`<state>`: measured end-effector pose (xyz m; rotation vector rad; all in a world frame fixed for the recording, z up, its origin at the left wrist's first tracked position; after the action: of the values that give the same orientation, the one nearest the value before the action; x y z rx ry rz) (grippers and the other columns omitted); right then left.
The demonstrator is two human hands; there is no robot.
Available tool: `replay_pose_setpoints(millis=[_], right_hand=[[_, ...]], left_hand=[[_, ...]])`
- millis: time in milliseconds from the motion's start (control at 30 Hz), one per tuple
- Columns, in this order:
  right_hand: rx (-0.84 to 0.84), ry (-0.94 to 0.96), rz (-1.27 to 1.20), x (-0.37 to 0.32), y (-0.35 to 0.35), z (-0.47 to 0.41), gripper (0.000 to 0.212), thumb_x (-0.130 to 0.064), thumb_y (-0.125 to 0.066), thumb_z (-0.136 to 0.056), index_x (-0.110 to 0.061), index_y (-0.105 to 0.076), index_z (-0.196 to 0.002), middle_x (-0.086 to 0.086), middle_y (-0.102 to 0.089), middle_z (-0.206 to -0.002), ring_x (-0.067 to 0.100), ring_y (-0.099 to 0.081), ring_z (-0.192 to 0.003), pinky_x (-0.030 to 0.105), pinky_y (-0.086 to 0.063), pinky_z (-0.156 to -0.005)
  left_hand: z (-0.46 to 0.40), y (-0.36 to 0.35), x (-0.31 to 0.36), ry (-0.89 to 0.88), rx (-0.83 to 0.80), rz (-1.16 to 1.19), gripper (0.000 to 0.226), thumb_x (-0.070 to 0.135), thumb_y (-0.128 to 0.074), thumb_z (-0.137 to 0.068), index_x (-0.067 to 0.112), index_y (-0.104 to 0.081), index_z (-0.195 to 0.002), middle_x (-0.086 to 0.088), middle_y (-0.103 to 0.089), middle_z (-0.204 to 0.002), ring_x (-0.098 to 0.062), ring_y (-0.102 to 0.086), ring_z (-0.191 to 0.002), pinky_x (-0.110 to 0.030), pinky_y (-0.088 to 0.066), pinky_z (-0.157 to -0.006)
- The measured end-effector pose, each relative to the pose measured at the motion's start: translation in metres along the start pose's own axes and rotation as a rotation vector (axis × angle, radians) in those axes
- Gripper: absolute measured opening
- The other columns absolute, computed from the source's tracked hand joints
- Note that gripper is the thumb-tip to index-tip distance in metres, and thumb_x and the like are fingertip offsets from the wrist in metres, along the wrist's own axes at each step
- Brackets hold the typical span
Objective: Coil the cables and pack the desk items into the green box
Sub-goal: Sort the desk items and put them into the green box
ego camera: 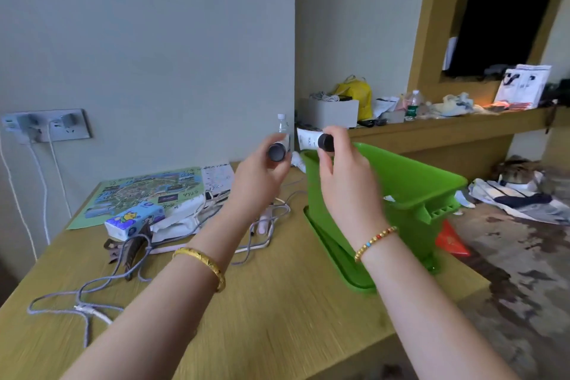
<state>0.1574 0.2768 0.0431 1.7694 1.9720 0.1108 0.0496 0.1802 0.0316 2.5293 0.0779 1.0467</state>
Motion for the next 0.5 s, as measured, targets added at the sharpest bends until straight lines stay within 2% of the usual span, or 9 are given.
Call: replay_pose_setpoints(millis=[67,200,300,400,467,500], right_hand=[[-0.058,-0.057,0.131,0.025,0.019,-0.011,0.019,-0.014,-0.046,-0.095,-0.011,-0.045,-0.114,0.014,-0.063,-0.091,0.036,-0.058,-0.072,0.030,-0.030,-0.049],[-0.252,-0.212,0.368,0.078,0.046,-0.023,0.015,-0.008,-0.045,-0.093,-0.011,-0.042,-0.107,0.011,-0.059,-0.086,0.028,-0.047,-0.063,0.030,-0.028,-0.044],[-0.433,-0.254,0.517,0.107,0.055,-0.022,0.022,-0.002,-0.046,-0.089,-0.009,-0.041,-0.109,0.006,-0.051,-0.070,0.023,-0.043,-0.054,0.026,-0.023,-0.041],[-0.461,-0.267,0.522,0.123,0.058,-0.020,0.019,-0.001,-0.046,-0.089,-0.010,-0.042,-0.106,0.006,-0.049,-0.071,0.026,-0.046,-0.056,0.026,-0.026,-0.041],[-0.446,-0.287,0.489,0.128,0.057,-0.019,0.016,0.002,-0.045,-0.088,-0.009,-0.046,-0.099,0.009,-0.052,-0.076,0.030,-0.050,-0.064,0.029,-0.029,-0.044],[-0.470,-0.308,0.480,0.130,0.056,-0.018,0.014,0.004,-0.044,-0.087,-0.009,-0.050,-0.092,0.010,-0.052,-0.076,0.031,-0.051,-0.069,0.030,-0.031,-0.047]], left_hand=[[-0.010,-0.022,0.013,-0.021,-0.082,-0.059,0.029,0.026,-0.056,-0.089,0.023,-0.056,-0.117,-0.001,-0.064,-0.089,-0.025,-0.062,-0.087,-0.029,-0.044,-0.074],[-0.024,-0.065,0.031,-0.054,-0.178,-0.138,0.030,0.024,-0.057,-0.087,0.023,-0.057,-0.117,-0.002,-0.067,-0.107,-0.023,-0.061,-0.098,-0.023,-0.039,-0.072],[-0.028,-0.096,0.039,-0.078,-0.316,-0.279,0.021,0.025,-0.056,-0.086,0.019,-0.060,-0.106,-0.004,-0.067,-0.103,-0.026,-0.061,-0.098,-0.027,-0.045,-0.076],[-0.032,-0.114,0.046,-0.072,-0.377,-0.439,0.021,0.035,-0.054,-0.087,0.020,-0.059,-0.100,-0.003,-0.066,-0.100,-0.028,-0.060,-0.097,-0.038,-0.048,-0.085],[-0.036,-0.122,0.051,-0.060,-0.403,-0.551,0.031,0.042,-0.051,-0.088,0.024,-0.055,-0.113,-0.004,-0.065,-0.109,-0.031,-0.055,-0.110,-0.045,-0.038,-0.098],[-0.035,-0.127,0.053,-0.034,-0.487,-0.613,0.042,0.047,-0.046,-0.090,0.026,-0.047,-0.127,-0.005,-0.062,-0.119,-0.033,-0.048,-0.121,-0.052,-0.027,-0.105]])
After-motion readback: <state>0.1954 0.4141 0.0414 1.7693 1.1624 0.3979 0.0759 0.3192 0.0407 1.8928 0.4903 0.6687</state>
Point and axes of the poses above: each hand's wrist, its own z-axis away from the middle knuckle, its own y-axis out of the back of the hand, x = y × z, the point moved 3 cm from there along -z, towards the middle knuckle
